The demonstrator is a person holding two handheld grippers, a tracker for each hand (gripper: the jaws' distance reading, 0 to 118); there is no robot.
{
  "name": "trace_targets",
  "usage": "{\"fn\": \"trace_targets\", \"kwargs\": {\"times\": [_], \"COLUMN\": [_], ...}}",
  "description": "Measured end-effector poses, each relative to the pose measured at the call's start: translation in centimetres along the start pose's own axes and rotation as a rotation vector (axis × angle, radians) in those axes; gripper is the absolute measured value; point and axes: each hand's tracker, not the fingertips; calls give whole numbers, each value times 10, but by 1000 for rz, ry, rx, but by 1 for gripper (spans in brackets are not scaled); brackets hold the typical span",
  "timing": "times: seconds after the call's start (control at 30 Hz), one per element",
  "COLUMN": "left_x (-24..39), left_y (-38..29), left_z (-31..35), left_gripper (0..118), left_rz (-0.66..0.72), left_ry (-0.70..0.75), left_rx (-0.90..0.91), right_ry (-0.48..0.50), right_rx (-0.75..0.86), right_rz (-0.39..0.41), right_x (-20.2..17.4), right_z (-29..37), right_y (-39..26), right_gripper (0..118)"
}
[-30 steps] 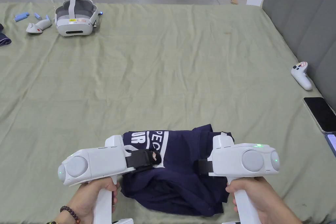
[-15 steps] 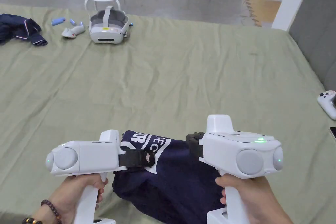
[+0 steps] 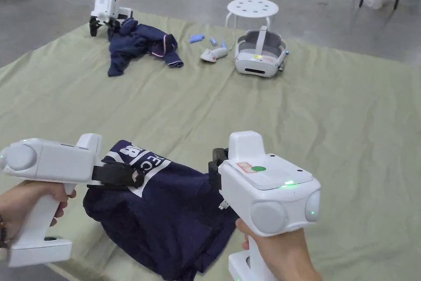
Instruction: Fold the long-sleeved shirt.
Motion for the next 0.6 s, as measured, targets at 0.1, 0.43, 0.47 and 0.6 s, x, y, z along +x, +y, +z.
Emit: {"fn": "trace_targets", "kwargs": {"times": [0.1, 0.43, 0.47, 0.6], "left_x": [-59, -52, -46, 1], "left_y": [16, 28, 29, 43], "left_z": [23, 42, 43, 59], "left_gripper": [28, 109, 109, 85], "left_rz": [99, 2, 2, -42], "left_ry": [51, 231, 240, 263], "left_rx": [-4, 147, 157, 259], "right_ry": [61, 103, 93, 48], "right_rx": [0, -13, -6, 61], "right_rz": [22, 19, 13, 16], "right_x": [-27, -20, -16, 10], "right_z": [-38, -26, -19, 36], "right_y": [7, 16, 19, 36], "right_gripper": [0, 0, 0, 0]}}
